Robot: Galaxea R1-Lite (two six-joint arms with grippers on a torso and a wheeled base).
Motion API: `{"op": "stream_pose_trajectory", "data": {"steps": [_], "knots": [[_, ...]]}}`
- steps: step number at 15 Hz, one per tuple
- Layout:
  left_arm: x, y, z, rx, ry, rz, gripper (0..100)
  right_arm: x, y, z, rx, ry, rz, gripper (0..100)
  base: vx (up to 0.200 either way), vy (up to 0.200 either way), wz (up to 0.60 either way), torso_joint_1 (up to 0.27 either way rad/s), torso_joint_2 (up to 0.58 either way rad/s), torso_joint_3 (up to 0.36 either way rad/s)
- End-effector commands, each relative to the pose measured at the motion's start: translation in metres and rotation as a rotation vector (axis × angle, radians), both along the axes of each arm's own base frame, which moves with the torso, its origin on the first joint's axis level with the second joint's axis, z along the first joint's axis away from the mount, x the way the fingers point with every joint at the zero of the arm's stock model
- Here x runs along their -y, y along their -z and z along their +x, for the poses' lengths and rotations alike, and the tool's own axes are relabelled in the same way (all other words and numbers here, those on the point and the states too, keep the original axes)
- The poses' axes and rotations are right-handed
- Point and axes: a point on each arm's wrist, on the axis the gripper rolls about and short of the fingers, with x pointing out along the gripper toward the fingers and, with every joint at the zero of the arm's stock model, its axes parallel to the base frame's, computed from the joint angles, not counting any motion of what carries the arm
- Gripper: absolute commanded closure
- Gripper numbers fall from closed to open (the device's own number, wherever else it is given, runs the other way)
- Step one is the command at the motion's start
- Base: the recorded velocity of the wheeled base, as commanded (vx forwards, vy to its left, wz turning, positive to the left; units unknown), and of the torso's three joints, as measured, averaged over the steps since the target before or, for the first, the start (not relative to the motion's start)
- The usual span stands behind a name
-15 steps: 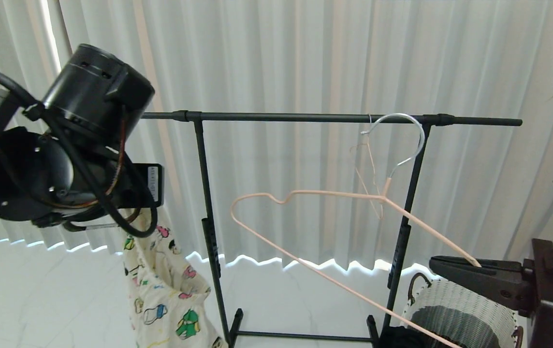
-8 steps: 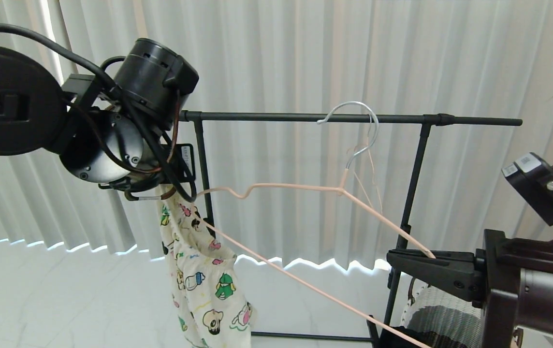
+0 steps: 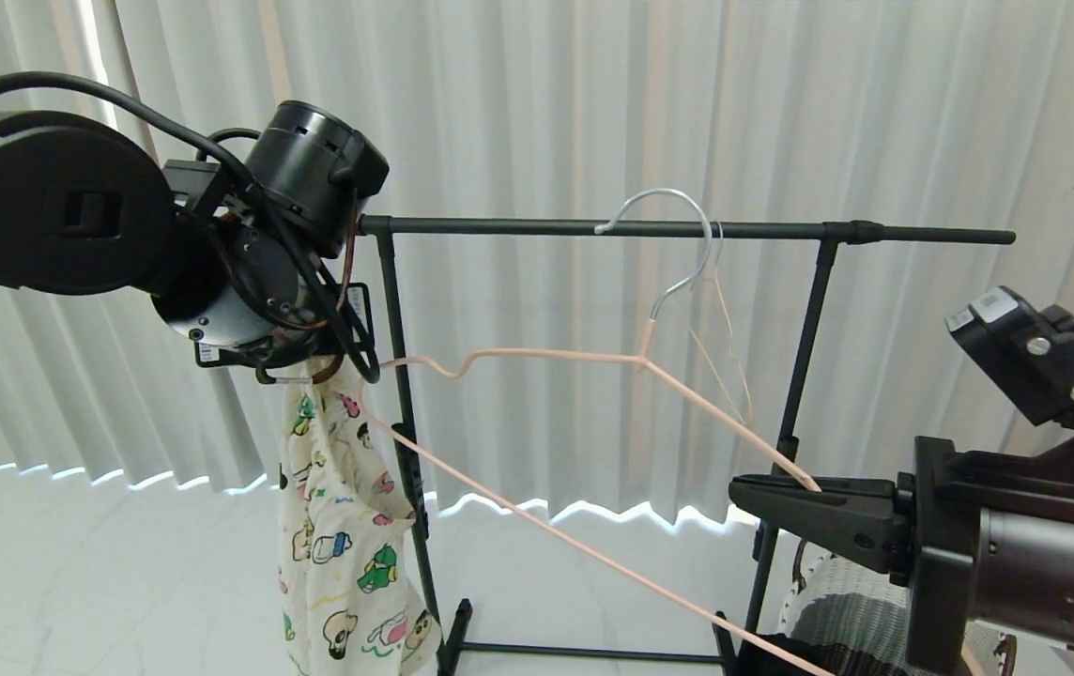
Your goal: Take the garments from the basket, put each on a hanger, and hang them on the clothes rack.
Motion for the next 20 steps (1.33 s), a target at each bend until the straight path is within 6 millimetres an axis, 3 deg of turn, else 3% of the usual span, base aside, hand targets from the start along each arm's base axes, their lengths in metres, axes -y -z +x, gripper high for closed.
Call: {"op": "stream_pose_trajectory", "data": {"steps": [1,7,11,13,20], "knots": [[0.002,-0.003,-0.002,0.012,0.008,-0.006,100,-0.008,0.006,0.005,-0.013,0.001,-0.019,100,0.000,0.000,0.00,0.000,0.00,0.000],[0.004,-0.012,-0.006,0.039,0.019,-0.020,100,-0.033,0.002,0.023,0.008,0.001,0.024,100,0.000,0.000,0.00,0.000,0.00,0.000],[0.009,-0.019,-0.019,0.039,0.093,-0.018,100,-0.044,0.005,0.031,0.021,0.009,0.040,100,0.000,0.000,0.00,0.000,0.00,0.000],[0.006,-0.023,-0.025,0.010,0.185,-0.003,100,-0.046,0.006,0.032,0.025,0.015,0.044,100,0.000,0.000,0.00,0.000,0.00,0.000],[-0.001,-0.023,-0.019,0.006,0.173,0.013,100,-0.044,0.004,0.033,0.028,0.090,0.069,100,0.000,0.000,0.00,0.000,0.00,0.000]]}}
